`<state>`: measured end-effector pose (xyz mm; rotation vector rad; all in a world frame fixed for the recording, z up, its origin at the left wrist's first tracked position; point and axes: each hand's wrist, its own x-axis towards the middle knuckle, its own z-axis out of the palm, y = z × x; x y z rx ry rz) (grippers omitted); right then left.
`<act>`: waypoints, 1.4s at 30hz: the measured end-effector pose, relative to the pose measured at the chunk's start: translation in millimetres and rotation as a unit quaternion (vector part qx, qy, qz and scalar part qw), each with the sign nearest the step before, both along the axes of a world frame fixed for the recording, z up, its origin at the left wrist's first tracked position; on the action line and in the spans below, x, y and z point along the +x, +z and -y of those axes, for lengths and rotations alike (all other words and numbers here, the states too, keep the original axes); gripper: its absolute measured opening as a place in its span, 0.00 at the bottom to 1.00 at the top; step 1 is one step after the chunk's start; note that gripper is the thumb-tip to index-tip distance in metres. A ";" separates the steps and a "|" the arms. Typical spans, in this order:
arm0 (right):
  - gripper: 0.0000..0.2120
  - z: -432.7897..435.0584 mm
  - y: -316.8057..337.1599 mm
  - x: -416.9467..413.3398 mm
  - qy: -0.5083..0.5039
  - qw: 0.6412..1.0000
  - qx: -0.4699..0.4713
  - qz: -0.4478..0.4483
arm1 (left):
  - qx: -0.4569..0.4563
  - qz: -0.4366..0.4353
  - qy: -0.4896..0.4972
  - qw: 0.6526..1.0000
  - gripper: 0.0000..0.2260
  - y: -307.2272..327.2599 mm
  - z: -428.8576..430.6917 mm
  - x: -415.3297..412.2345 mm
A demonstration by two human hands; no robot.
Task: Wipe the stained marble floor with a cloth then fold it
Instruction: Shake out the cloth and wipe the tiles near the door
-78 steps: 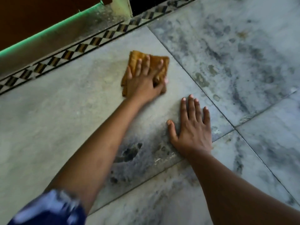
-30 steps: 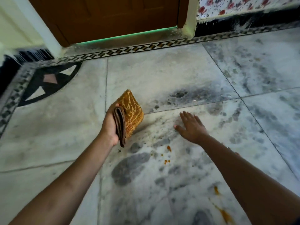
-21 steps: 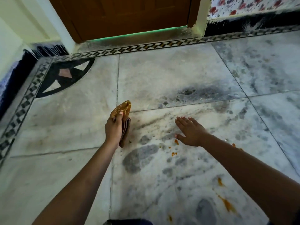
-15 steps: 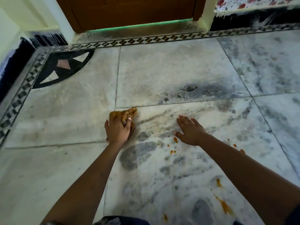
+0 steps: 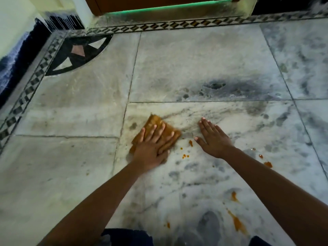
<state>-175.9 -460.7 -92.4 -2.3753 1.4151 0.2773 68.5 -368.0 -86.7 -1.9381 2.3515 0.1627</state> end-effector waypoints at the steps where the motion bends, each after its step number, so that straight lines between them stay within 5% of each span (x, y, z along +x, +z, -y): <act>1: 0.34 -1.1 -2.1 -3.1 0.009 1.000 0.003 0.001 | 0.000 0.006 -0.023 1.000 0.26 0.0 -19.6 9.0; 8: 0.32 -5.3 -10.5 -5.1 0.003 0.999 -0.015 0.040 | 0.069 0.088 0.093 0.989 0.27 19.5 10.1 81.2; 13: 0.32 -7.7 -14.4 -4.0 -0.004 0.999 -0.033 0.043 | 0.110 0.028 0.199 0.973 0.27 12.4 65.4 26.0; 20: 0.32 -10.4 -24.6 -5.9 -0.009 0.996 -0.074 0.056 | 0.009 0.020 -0.011 1.000 0.25 -3.2 -40.3 14.8; 23: 0.33 -9.3 -27.3 -7.5 -0.005 0.995 -0.087 0.054 | 0.005 0.032 0.032 0.999 0.26 -0.8 -54.4 62.5; 28: 0.36 -9.5 -25.9 -7.9 0.001 0.995 -0.090 0.050 | 0.045 -0.017 0.246 0.968 0.26 1.7 19.1 55.1; 32: 0.32 -8.6 -20.0 -8.2 -0.004 0.995 -0.072 0.063 | 0.069 -0.018 0.146 0.987 0.26 1.5 47.9 -5.0; 38: 0.31 -16.9 -12.4 -22.7 -0.053 0.996 -0.041 0.065 | -0.001 -0.007 -0.049 0.999 0.27 -4.5 -38.4 -13.4; 42: 0.31 -15.3 -13.2 -30.4 -0.033 0.998 -0.022 0.056 | 0.030 -0.018 0.124 0.992 0.29 -0.7 -27.3 31.1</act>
